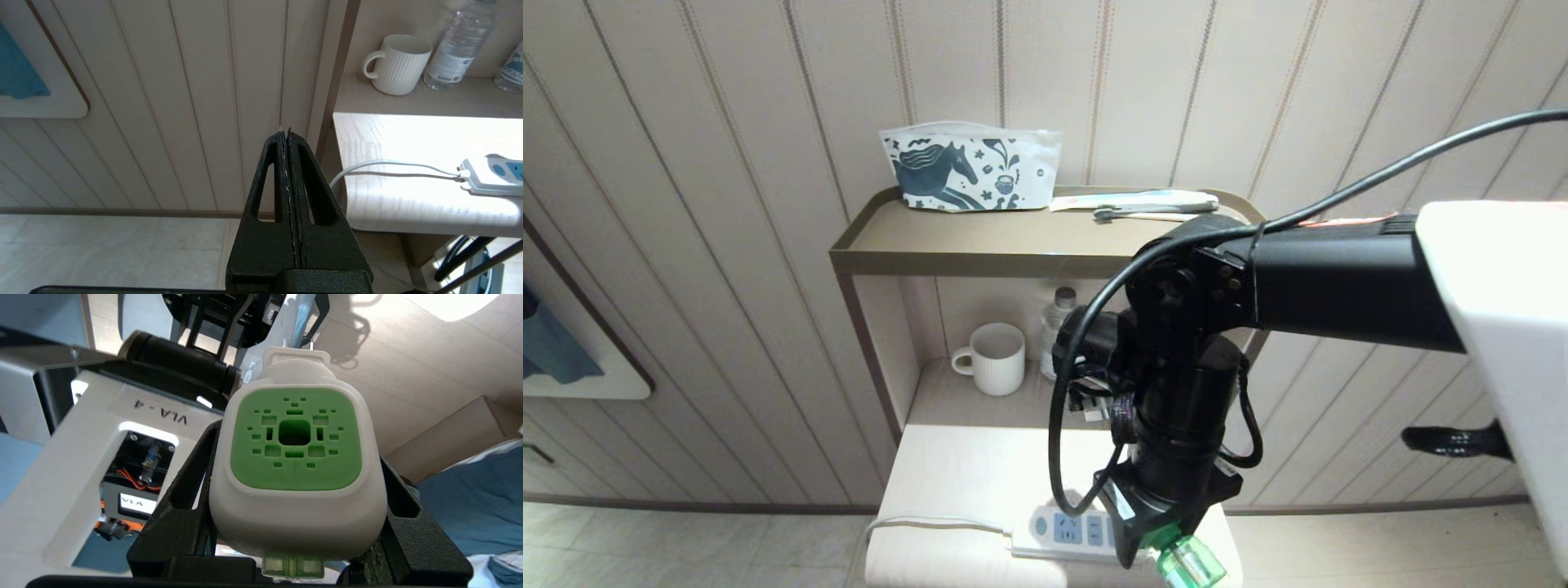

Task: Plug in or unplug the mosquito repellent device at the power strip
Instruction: Insert the plug into the socket

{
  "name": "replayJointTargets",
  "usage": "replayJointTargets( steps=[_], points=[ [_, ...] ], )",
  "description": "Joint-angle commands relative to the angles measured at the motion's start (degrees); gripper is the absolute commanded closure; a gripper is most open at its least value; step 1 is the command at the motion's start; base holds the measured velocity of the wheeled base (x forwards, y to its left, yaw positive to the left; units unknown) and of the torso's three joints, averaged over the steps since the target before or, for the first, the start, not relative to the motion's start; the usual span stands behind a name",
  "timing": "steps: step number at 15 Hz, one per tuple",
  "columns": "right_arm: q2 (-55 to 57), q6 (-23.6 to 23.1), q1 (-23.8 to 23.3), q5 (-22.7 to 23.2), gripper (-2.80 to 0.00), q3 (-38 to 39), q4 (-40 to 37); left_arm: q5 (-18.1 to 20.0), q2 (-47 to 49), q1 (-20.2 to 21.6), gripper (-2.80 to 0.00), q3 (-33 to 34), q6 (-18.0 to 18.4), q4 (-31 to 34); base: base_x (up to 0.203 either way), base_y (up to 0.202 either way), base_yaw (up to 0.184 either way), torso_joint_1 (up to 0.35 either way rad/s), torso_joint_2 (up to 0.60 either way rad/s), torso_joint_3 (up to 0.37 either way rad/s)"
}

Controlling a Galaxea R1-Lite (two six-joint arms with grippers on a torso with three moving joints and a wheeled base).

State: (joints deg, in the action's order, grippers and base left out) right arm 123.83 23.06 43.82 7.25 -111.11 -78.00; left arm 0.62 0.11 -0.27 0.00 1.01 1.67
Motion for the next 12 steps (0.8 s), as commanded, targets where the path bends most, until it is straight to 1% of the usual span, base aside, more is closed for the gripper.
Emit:
replayJointTargets(
  steps=[1, 5, 7, 12],
  points=[
    [2.08, 0.14, -1.28, 0.76, 0.00, -0.22, -0.46, -0.01, -0.02, 0.00, 0.00, 0.00, 0.04, 0.00, 0.000, 0.000, 0.000, 0.000, 0.00, 0.000],
    [4.03, 0.36, -3.03, 1.28, 0.00, -0.31, 0.08, -0.01, -0.02, 0.00, 0.00, 0.00, 0.04, 0.00, 0.000, 0.000, 0.000, 0.000, 0.00, 0.000],
    [4.36, 4.14, -2.99, 1.28, 0.00, -0.22, 2.59, -0.01, -0.02, 0.00, 0.00, 0.00, 0.04, 0.00, 0.000, 0.000, 0.000, 0.000, 0.00, 0.000],
    [6.96, 5.15, -3.38, 1.33, 0.00, -0.25, 3.91, -0.01, -0.02, 0.00, 0.00, 0.00, 0.04, 0.00, 0.000, 0.000, 0.000, 0.000, 0.00, 0.000]
  ],
)
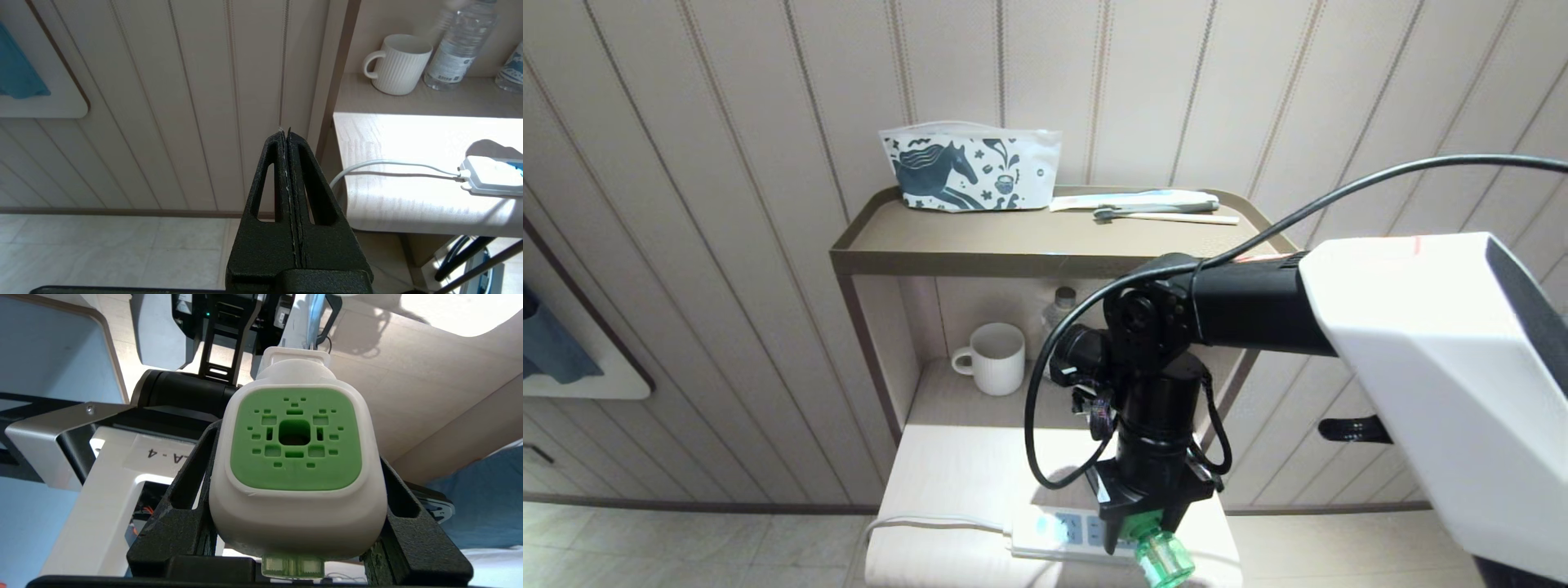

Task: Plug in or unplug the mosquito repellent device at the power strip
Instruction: Insert the plug into the socket

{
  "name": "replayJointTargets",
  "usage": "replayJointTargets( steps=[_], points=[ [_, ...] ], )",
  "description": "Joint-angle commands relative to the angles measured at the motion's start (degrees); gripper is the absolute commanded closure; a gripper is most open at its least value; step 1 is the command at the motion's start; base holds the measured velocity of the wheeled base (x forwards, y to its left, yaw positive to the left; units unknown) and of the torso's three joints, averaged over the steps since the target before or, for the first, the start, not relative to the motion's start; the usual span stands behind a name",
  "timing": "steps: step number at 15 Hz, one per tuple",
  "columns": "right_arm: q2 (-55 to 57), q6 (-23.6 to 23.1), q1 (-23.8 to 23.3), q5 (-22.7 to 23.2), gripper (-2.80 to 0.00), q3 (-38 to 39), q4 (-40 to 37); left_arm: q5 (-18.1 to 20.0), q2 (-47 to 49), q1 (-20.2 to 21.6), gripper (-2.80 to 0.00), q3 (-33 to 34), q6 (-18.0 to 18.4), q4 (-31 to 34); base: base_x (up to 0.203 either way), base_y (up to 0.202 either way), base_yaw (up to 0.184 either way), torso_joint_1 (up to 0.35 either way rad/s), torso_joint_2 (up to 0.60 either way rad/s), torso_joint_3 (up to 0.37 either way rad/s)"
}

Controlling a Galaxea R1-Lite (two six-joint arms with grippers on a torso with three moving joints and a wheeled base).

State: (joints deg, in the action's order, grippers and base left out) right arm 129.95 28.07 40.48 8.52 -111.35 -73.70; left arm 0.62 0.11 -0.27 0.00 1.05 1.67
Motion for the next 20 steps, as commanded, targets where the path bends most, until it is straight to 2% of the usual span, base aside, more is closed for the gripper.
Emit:
replayJointTargets(
  steps=[1, 9, 20],
  points=[
    [0.97, 0.16, -0.29, 0.09, 0.00, 0.08, -0.39, -0.01, -0.02, 0.00, 0.00, 0.00, 0.01, 0.00, 0.000, 0.000, 0.000, 0.000, 0.00, 0.000],
    [3.38, 2.07, -1.32, 0.01, 0.00, 0.52, 2.17, -0.01, -0.02, 0.00, 0.00, 0.00, 0.01, 0.00, 0.000, 0.000, 0.000, 0.000, 0.00, 0.000],
    [4.59, 2.07, -3.04, -0.08, 0.00, 1.31, 4.08, -0.01, -0.02, 0.00, 0.00, 0.00, 0.01, 0.00, 0.000, 0.000, 0.000, 0.000, 0.00, 0.000]
  ],
)
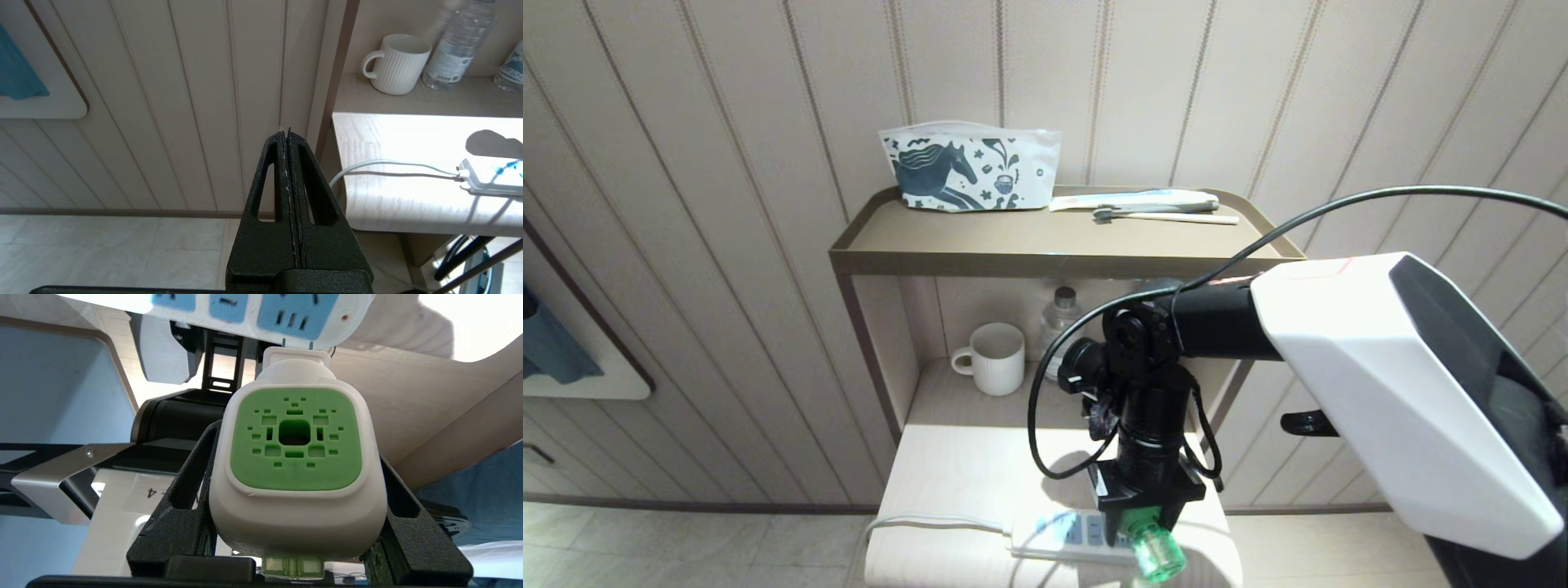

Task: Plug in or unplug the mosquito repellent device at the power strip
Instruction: Insert the plug into the socket

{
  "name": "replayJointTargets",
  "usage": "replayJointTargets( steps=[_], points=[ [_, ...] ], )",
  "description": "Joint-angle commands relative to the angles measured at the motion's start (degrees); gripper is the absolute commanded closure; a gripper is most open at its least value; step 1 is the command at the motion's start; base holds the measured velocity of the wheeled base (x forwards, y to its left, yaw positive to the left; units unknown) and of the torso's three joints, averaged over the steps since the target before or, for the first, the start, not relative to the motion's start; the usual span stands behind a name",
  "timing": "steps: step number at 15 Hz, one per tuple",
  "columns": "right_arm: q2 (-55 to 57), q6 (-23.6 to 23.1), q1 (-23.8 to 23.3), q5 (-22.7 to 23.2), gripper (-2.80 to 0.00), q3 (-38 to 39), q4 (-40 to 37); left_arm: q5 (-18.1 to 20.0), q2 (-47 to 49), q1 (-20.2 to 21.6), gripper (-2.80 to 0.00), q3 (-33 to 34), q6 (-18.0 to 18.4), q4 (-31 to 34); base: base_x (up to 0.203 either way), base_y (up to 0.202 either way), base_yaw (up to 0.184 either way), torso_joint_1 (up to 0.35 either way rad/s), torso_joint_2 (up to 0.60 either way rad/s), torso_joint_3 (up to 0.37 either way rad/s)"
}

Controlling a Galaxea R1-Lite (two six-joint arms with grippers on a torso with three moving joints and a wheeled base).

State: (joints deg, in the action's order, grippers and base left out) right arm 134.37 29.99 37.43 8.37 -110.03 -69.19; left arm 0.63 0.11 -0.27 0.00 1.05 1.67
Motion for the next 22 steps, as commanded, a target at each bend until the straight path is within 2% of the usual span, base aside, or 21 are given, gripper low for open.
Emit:
replayJointTargets(
  steps=[1, 15, 22],
  points=[
    [0.46, 0.16, 0.01, 0.06, 0.00, -0.01, -0.33, -0.02, -0.02, 0.00, 0.00, 0.00, 0.01, 0.00, 0.000, 0.000, 0.000, 0.000, 0.00, 0.000],
    [1.68, 0.33, 0.02, 0.06, 0.00, 0.49, 0.06, -0.02, -0.02, 0.00, 0.00, 0.00, 0.01, 0.00, 0.000, 0.000, 0.000, 0.000, 0.00, 0.000],
    [-1.75, 1.30, -0.07, -0.46, 0.00, 0.78, 0.20, -0.02, -0.02, 0.00, 0.00, 0.00, 0.01, 0.00, 0.000, 0.000, 0.000, 0.000, 0.00, 0.000]
  ],
)
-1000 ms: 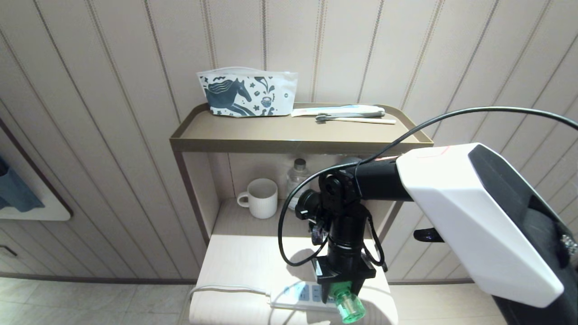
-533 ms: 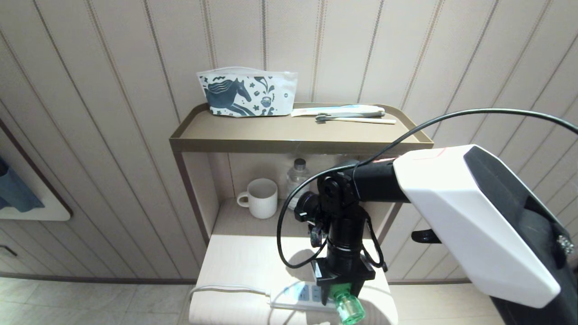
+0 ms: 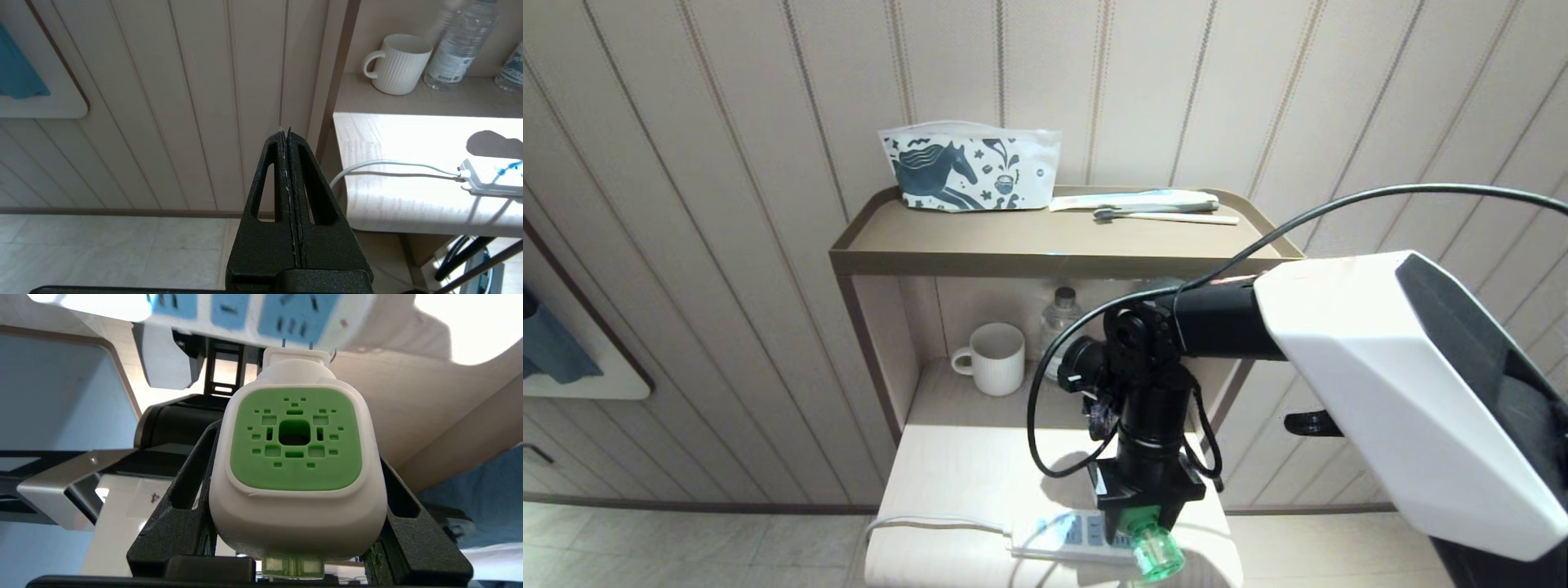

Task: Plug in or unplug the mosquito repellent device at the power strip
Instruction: Insert the plug into the socket

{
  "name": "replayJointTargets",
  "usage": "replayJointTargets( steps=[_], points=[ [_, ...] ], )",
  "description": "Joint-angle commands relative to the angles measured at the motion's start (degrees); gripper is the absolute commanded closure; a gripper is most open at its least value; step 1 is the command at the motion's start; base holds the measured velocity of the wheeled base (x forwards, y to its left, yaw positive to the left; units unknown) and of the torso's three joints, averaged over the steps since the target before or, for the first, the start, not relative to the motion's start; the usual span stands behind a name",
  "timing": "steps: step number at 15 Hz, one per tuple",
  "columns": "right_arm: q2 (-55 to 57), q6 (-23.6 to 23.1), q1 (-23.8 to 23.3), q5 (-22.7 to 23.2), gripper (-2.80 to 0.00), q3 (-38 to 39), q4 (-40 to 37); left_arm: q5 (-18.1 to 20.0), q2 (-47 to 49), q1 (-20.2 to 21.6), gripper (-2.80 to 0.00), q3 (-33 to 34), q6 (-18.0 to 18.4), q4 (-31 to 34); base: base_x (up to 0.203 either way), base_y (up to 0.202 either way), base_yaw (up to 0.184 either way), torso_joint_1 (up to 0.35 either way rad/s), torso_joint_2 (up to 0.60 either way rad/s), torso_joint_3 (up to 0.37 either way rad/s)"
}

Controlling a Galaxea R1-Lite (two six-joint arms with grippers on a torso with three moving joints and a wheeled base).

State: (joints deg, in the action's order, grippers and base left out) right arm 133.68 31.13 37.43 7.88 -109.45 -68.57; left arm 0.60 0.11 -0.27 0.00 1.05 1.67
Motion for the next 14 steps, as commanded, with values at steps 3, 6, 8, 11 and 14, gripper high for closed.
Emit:
replayJointTargets(
  steps=[3, 6, 8, 11, 14],
  points=[
    [-1.44, 0.33, -0.16, 0.21, 0.00, 1.80, -0.02, 0.02, -0.02, 0.00, 0.00, 0.00, 0.05, 0.00, 0.000, 0.000, 0.000, 0.000, 0.00, 0.000],
    [-3.89, 0.33, -0.09, 0.30, 0.00, 3.04, 0.02, 0.02, -0.02, 0.00, 0.00, 0.00, 0.01, 0.00, 0.000, 0.000, 0.000, 0.000, 0.00, 0.000],
    [-5.92, 0.26, 0.09, 0.28, 0.00, 4.37, 0.02, 0.02, -0.02, 0.00, 0.00, 0.00, 0.01, 0.00, 0.000, 0.000, 0.000, 0.000, 0.00, 0.000],
    [-7.89, 0.33, 0.53, 0.29, 0.00, 5.71, 0.32, 0.02, -0.02, 0.00, 0.00, 0.00, 0.01, 0.00, 0.000, 0.000, 0.000, 0.000, 0.00, 0.000],
    [-8.95, 0.34, 0.54, 0.28, 0.00, 7.22, 0.97, 0.02, -0.02, 0.00, 0.00, 0.00, 0.09, 0.00, 0.000, 0.000, 0.000, 0.000, 0.00, 0.000]
  ],
)
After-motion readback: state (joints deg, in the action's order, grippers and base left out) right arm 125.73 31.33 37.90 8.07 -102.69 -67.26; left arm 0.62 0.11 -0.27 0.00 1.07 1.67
